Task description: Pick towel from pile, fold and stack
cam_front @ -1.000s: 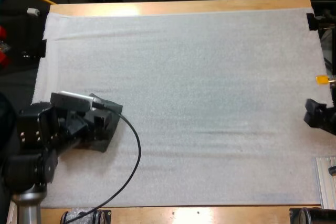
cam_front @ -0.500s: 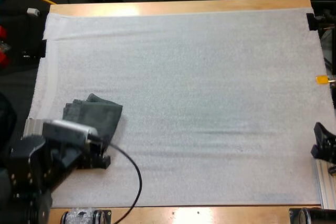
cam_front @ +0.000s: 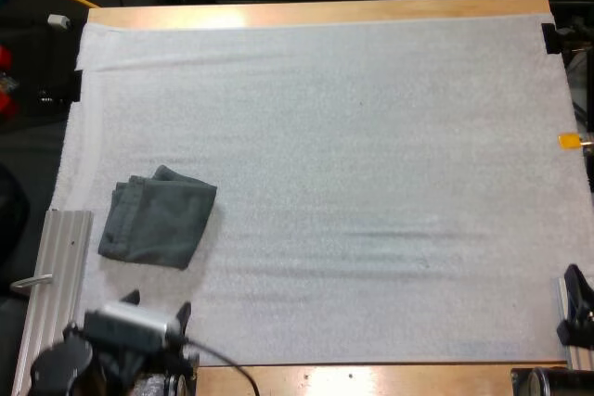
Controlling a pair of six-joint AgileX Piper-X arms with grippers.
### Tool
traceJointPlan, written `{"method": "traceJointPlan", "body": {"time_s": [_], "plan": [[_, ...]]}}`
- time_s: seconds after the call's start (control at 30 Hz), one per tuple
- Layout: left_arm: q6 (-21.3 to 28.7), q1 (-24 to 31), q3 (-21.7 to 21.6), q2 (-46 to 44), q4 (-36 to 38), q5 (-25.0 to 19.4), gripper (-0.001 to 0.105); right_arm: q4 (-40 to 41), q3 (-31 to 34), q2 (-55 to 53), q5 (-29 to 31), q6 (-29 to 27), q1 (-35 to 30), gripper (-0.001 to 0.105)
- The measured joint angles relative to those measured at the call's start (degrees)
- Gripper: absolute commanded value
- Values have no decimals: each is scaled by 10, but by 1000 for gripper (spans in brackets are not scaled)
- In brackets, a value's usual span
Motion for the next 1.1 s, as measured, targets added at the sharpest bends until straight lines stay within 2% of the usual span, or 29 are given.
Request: {"method": "traceJointPlan", "body": {"time_s": [0.13, 0.33, 0.47, 0.67, 0.77, 0.97, 1.1], "plan": [[4, 0, 0, -44, 29, 0, 66, 19, 0, -46, 0, 0, 0, 77], [6, 0, -2, -45, 83, 0, 66, 36, -1, -105, 0, 0, 0, 77], [6, 0, -2, -46, 91, 0, 66, 73, -4, -108, -2, 0, 0, 77], [6, 0, -2, -46, 89, 0, 66, 61, 16, -108, -2, 0, 0, 77], [6, 0, -2, -46, 54, 0, 66, 18, 40, -108, -2, 9, 0, 77], [6, 0, 1, -46, -75, 0, 66, -98, 103, -107, -2, 22, 0, 77], [6, 0, 20, -46, -146, 0, 66, -151, 142, -107, -2, 22, 0, 77]]}}
